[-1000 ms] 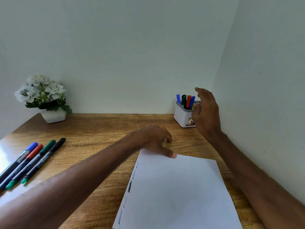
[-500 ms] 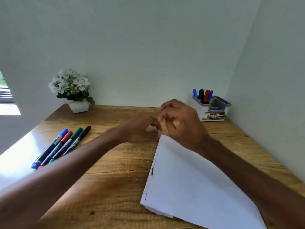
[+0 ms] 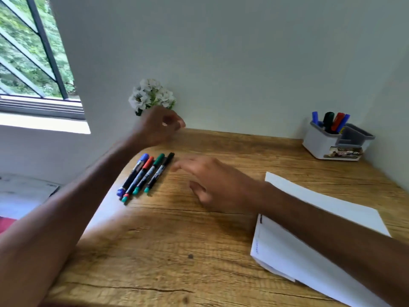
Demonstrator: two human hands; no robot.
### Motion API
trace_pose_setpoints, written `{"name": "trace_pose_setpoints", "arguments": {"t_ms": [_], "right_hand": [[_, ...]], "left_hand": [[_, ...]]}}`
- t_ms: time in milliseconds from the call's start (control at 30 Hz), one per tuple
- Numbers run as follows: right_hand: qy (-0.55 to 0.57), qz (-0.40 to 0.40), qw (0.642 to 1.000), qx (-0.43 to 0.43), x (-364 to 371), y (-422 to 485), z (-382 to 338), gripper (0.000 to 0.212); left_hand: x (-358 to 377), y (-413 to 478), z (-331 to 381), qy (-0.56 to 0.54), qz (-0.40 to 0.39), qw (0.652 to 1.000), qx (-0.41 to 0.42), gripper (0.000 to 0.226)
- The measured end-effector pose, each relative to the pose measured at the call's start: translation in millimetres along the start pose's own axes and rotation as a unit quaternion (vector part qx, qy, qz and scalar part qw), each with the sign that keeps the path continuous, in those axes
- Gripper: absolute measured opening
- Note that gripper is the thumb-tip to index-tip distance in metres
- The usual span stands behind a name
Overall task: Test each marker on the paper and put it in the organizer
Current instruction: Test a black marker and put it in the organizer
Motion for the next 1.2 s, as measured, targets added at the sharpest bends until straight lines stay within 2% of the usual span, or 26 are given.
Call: {"name": "trace_pose_setpoints", "arguments": {"t_ms": [100,167,333,467,567,633,833,933,1033,1200], "right_hand": [[-0.013,-0.029,0.999,-0.015,13.6,42.0,-11.2,0.076],[-0.040,-0.064,0.997,-0.033,29.5,64.6,-13.7,0.082],[-0.063,-0.155,0.984,-0.058,70.1,76.8,-1.3,0.085],[-0.003,-0.129,0.990,-0.048,57.3,61.5,11.4,0.083],[0.016,-0.120,0.992,-0.032,44.0,38.7,29.2,0.076],[0.022,-0.119,0.992,-0.022,37.1,21.0,40.3,0.076],[0.029,-0.089,0.995,-0.024,18.6,-17.2,53.5,0.076],[0.045,-0.059,0.997,-0.029,12.3,-23.2,52.3,0.072],[0.032,0.012,0.999,-0.039,-8.6,-25.9,55.2,0.054],[-0.013,-0.010,0.999,-0.031,-9.5,-30.2,61.8,0.034]], "left_hand": [[-17.7,2.2,-34.3,-0.085,0.038,0.992,-0.082,0.014],[-17.1,0.5,-49.9,-0.108,0.035,0.987,-0.117,0.024],[-5.1,7.6,-65.7,-0.036,0.029,0.990,-0.136,0.014],[9.7,5.1,-60.5,-0.018,0.000,0.993,-0.120,0.012],[31.0,-3.3,-37.0,0.007,-0.046,0.996,-0.076,0.013],[46.3,-8.9,-16.9,0.019,-0.071,0.996,-0.042,0.016],[75.8,-21.8,9.6,0.016,-0.117,0.993,-0.017,0.017],[75.6,-26.0,14.4,0.013,-0.109,0.994,-0.012,0.015],[63.9,-26.0,15.2,0.003,-0.063,0.998,-0.014,0.018],[52.9,-27.9,18.3,0.004,-0.015,1.000,-0.009,0.018]]}}
Point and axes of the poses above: each hand's wrist, its own y-axis towards the middle knuckle, its own x-axis out of the palm, z = x × y, the point moved 10 cm from there along y, towards the middle knuckle, and after that the axes turned 11 degrees about -x, right-handed, at the moved point
